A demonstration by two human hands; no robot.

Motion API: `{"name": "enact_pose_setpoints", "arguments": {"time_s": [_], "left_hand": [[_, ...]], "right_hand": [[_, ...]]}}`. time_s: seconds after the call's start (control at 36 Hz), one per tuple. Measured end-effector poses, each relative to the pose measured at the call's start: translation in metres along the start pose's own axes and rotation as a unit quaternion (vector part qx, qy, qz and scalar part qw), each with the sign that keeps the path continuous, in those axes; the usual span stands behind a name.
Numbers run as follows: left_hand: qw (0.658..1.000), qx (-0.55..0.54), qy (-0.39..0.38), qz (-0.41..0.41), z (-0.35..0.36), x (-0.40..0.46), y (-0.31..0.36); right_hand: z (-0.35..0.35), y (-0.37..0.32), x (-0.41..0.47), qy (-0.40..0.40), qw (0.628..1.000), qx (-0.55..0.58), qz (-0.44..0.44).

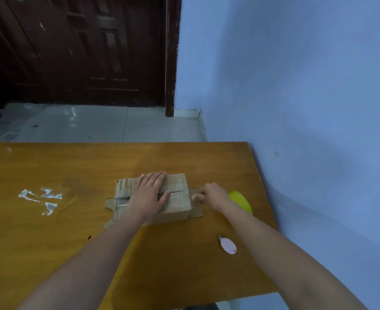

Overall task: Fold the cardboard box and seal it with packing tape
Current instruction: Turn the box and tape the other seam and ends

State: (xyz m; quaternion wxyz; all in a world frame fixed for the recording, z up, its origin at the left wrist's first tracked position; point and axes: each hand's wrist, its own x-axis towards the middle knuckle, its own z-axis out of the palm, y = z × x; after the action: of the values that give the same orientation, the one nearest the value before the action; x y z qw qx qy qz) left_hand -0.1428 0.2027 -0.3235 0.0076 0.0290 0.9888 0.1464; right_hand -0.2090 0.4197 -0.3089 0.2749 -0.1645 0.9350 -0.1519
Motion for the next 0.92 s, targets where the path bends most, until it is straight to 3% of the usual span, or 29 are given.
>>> {"name": "enact_pose_setpoints", "arguments": {"time_s": [0.14, 0.22, 0.42, 0.61, 0.75, 0.92], "left_hand": [[1.000, -0.001, -0.015, 0.017, -0.003, -0.001, -0.001], [0.998, -0.005, -0.029, 0.050, -0.005, -0.004, -0.002], [0.993, -0.022, -0.007, 0.113, -0.021, -0.016, -0.018], [0.991, 0.035, 0.125, -0.025, -0.048, -0.040, -0.047], [0.956, -0.080, 0.140, -0.246, -0.048, -0.061, -0.077], [0.897, -0.260, 0.100, -0.343, -0.029, -0.090, -0.085]], "right_hand": [[-0.018, -0.010, -0.008, 0.105, 0.986, 0.130, 0.020], [-0.029, -0.025, -0.006, 0.136, 0.979, 0.151, 0.006], [-0.018, -0.065, -0.004, 0.022, 0.996, 0.082, -0.020], [0.004, -0.086, -0.007, 0.016, 1.000, 0.024, -0.010], [0.007, -0.091, -0.007, 0.033, 0.999, 0.004, 0.021], [0.013, -0.108, -0.009, 0.054, 0.995, 0.052, 0.067]]}}
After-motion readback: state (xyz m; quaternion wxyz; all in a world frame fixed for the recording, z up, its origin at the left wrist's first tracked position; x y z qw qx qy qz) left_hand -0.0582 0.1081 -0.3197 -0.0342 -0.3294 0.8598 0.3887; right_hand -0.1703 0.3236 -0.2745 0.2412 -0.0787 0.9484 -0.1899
